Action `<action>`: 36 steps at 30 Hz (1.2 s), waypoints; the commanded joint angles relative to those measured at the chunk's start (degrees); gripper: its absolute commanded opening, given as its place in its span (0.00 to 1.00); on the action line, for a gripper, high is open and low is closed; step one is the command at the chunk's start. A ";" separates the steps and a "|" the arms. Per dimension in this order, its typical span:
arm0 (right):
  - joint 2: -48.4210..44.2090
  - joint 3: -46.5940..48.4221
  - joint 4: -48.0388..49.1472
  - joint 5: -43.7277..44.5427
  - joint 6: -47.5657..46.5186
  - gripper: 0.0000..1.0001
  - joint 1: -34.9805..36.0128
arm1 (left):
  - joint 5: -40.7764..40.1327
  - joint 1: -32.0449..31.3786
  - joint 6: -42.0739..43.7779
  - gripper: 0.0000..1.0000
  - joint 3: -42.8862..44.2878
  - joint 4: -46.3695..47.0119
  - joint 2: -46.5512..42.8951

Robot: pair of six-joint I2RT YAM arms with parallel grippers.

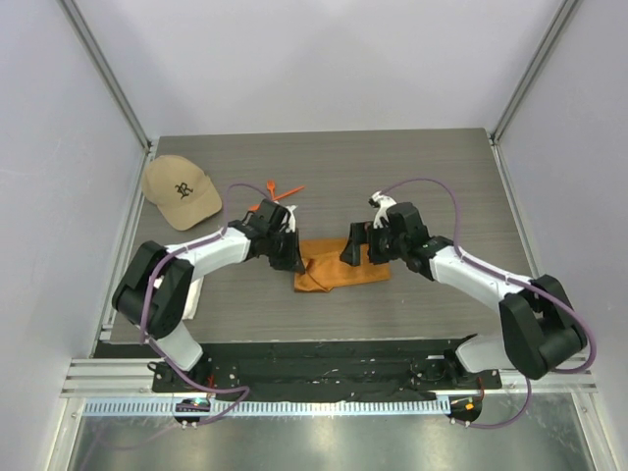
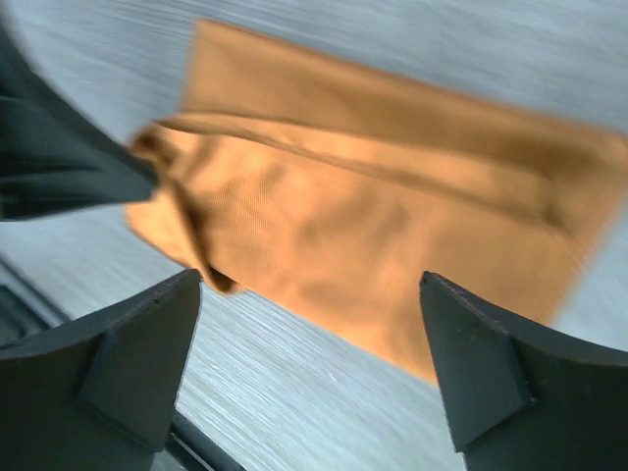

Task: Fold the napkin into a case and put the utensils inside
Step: Smooth out the 2/3-rectangle-folded napkin at the center of the board.

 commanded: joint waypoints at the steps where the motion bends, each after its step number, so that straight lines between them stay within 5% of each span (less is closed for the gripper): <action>1: -7.00 -3.73 -5.90 10.67 2.60 0.76 -0.61 | -0.15 -0.14 1.36 0.02 3.09 2.02 0.07; 3: -7.64 -4.27 -6.68 12.88 4.08 0.47 -0.87 | -0.24 -0.14 1.44 0.02 3.27 2.11 0.34; 4: -6.77 -4.36 -7.30 12.36 4.96 0.21 -1.74 | -0.24 -0.14 1.36 0.02 3.35 2.28 0.51; 5: -6.32 -4.45 -7.91 12.10 5.41 0.16 -1.84 | -0.24 -0.14 1.36 0.02 3.44 2.37 0.69; 10: -3.51 -3.66 -9.24 15.96 7.08 0.01 -2.28 | -1.03 -0.14 1.53 0.02 3.71 2.11 1.39; 17: -0.95 -3.30 -13.36 19.83 7.43 0.01 -2.63 | -1.29 -0.14 1.44 0.02 4.23 1.94 2.36; 23: -6.84 -9.54 -14.60 17.38 10.85 0.01 -2.63 | -0.68 -0.14 1.44 0.04 5.55 0.62 0.96; 25: -9.47 -10.77 -13.99 15.17 10.25 0.04 -2.72 | -0.42 -0.05 1.44 0.17 5.90 -0.43 -0.45; 27: -10.53 -10.08 -13.81 16.39 7.44 0.16 -2.72 | -1.11 -0.14 1.79 0.27 6.34 -1.49 -2.81; 28: -10.71 -8.42 -13.81 18.58 6.56 0.36 -3.24 | -1.90 -0.05 2.23 0.36 6.52 -1.93 -3.44; 30: -10.01 -6.39 -13.89 18.86 4.98 0.60 -4.56 | -2.70 -0.05 2.94 0.41 7.66 -4.65 -3.97; 33: -5.98 -0.87 -13.02 18.34 1.21 0.74 -6.06 | -4.72 0.04 4.25 0.54 9.07 -7.99 -2.83; 36: -0.97 2.75 -12.75 17.46 -2.49 0.76 -6.41 | -5.42 0.04 4.87 0.60 9.42 -8.79 -1.78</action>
